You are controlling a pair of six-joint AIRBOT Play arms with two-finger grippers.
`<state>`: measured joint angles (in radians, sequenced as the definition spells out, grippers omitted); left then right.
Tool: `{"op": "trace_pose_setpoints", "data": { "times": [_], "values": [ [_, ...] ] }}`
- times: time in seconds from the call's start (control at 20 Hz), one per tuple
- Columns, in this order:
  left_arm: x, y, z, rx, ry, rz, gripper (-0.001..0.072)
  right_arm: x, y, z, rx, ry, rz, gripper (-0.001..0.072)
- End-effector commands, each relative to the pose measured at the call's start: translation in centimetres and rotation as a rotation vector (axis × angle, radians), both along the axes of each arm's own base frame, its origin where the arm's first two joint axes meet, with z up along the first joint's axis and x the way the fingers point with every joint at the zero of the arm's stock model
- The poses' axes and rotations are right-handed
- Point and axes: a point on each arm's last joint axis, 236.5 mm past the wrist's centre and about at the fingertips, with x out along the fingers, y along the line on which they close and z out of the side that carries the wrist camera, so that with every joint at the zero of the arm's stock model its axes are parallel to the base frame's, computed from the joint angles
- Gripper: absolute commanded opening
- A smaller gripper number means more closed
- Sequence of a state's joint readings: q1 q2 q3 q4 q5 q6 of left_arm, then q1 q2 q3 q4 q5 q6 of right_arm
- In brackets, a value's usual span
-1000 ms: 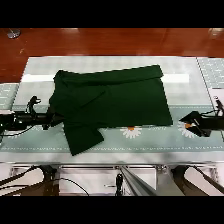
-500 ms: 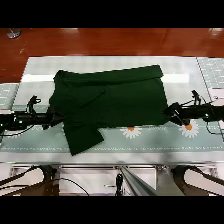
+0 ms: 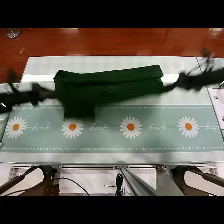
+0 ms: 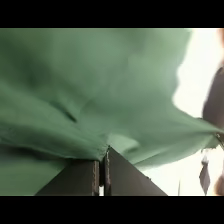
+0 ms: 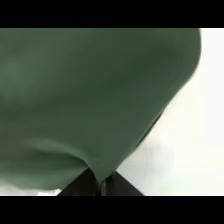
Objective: Fold the shirts.
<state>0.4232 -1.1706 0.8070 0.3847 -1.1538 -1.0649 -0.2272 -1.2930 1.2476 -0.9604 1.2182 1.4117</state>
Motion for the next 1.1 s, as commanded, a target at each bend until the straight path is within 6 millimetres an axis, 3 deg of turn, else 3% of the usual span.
{"op": "trace_pose_setpoints", "data": {
  "times": [0.0,0.1,0.15,0.25,0.4,0.6,0.75,0.85,0.95,1.05],
  "values": [
    [3.1,1.4,19.3,0.072,-0.460,0.105,0.0023,2.5,-1.6,20.1,-0.173,-0.465,-0.005,0.0026],
    [1.3,2.1,29.4,0.247,-0.714,0.170,0.0022,-1.1,-2.2,30.1,-0.291,-0.701,-0.047,0.0026],
    [-0.7,2.1,33.8,0.347,-0.829,0.200,0.0022,-3.6,-2.6,33.5,-0.339,-0.781,-0.084,0.0026],
    [-5.2,1.6,39.9,0.512,-0.969,0.252,0.0022,-9.2,-3.3,37.9,-0.424,-0.891,-0.159,0.0026],
    [-12.6,1.0,44.8,0.747,-1.100,0.344,0.0023,-17.6,-3.2,41.3,-0.489,-0.990,-0.239,0.0026],
    [-21.7,2.3,46.5,1.031,-1.135,0.535,0.0022,-26.2,-3.3,42.3,-0.546,-1.043,-0.323,0.0026],
    [-26.6,2.6,46.3,1.119,-1.124,0.627,0.0023,-30.0,-3.3,40.2,-0.563,-0.979,-0.346,0.0027],
    [-26.8,2.5,45.4,1.093,-1.097,0.622,0.0023,-30.5,-3.2,37.8,-0.563,-0.885,-0.320,0.0026],
    [-24.6,3.4,42.8,1.055,-1.004,0.592,0.0022,-29.6,-3.4,36.1,-0.556,-0.820,-0.308,0.0027],
    [-21.3,4.7,38.6,1.002,-0.873,0.552,0.0022,-27.6,-3.4,33.6,-0.532,-0.742,-0.277,0.0026]
  ]
}}
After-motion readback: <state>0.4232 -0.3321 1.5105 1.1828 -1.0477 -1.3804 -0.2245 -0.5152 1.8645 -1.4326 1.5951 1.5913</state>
